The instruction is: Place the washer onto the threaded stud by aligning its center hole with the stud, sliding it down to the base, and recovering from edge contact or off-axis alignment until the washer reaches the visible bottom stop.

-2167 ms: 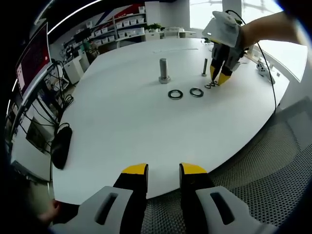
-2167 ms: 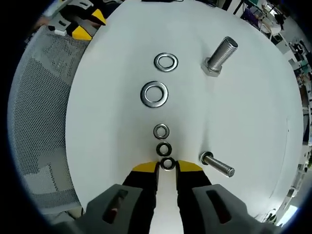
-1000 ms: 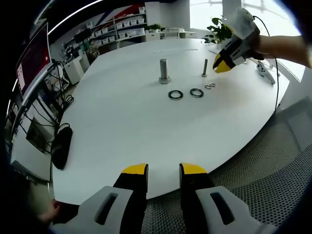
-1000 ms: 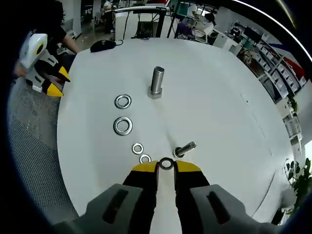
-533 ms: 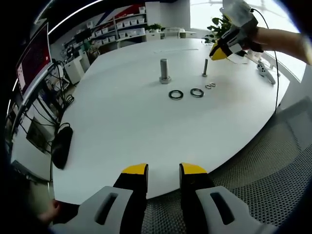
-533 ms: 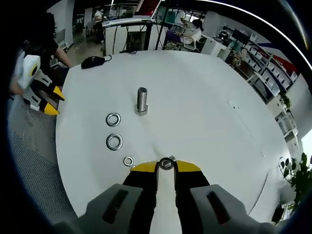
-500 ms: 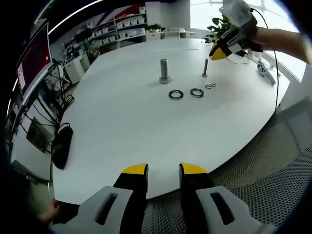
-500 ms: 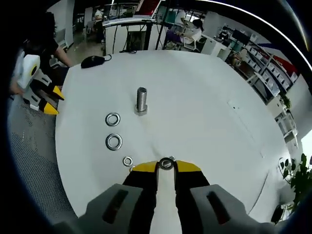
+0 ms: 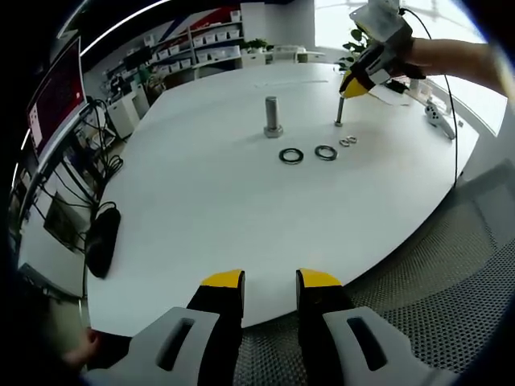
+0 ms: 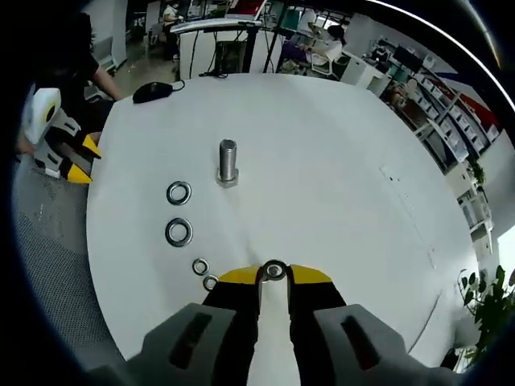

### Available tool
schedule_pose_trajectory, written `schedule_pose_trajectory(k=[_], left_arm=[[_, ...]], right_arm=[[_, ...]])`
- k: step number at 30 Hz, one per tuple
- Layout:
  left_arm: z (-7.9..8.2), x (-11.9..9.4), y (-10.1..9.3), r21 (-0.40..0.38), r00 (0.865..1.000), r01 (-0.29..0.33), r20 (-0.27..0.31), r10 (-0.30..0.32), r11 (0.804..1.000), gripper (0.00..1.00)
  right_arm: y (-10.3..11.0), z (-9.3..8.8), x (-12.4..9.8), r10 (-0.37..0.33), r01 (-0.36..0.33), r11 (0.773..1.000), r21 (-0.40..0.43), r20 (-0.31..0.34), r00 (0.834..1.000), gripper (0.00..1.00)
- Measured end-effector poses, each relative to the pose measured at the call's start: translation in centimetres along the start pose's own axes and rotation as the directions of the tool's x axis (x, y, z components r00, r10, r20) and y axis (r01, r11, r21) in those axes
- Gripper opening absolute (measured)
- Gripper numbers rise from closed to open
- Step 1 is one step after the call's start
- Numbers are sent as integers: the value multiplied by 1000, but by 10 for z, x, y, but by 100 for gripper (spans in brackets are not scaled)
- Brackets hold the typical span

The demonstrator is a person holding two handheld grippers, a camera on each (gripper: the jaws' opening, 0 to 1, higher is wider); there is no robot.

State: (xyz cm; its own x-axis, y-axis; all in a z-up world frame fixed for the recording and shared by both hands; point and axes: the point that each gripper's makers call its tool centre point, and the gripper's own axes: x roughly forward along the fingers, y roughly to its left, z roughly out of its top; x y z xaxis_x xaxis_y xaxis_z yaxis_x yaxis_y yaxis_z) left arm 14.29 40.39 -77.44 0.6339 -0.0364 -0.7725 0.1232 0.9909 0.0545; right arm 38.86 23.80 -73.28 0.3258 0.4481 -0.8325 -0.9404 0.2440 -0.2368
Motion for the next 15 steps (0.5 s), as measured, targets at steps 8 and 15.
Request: schedule_pose_trajectory(k=[8, 15], left_arm=[[0, 0, 0, 2, 1000, 1, -2, -1, 1000, 23], [0, 0, 0, 1, 1000, 0, -1, 0, 1000, 23]], right_arm=[[1, -3, 6, 13, -14, 1000, -11, -26, 1000, 14], [-2, -2, 9, 13, -13, 1000, -5, -25, 1000, 14]])
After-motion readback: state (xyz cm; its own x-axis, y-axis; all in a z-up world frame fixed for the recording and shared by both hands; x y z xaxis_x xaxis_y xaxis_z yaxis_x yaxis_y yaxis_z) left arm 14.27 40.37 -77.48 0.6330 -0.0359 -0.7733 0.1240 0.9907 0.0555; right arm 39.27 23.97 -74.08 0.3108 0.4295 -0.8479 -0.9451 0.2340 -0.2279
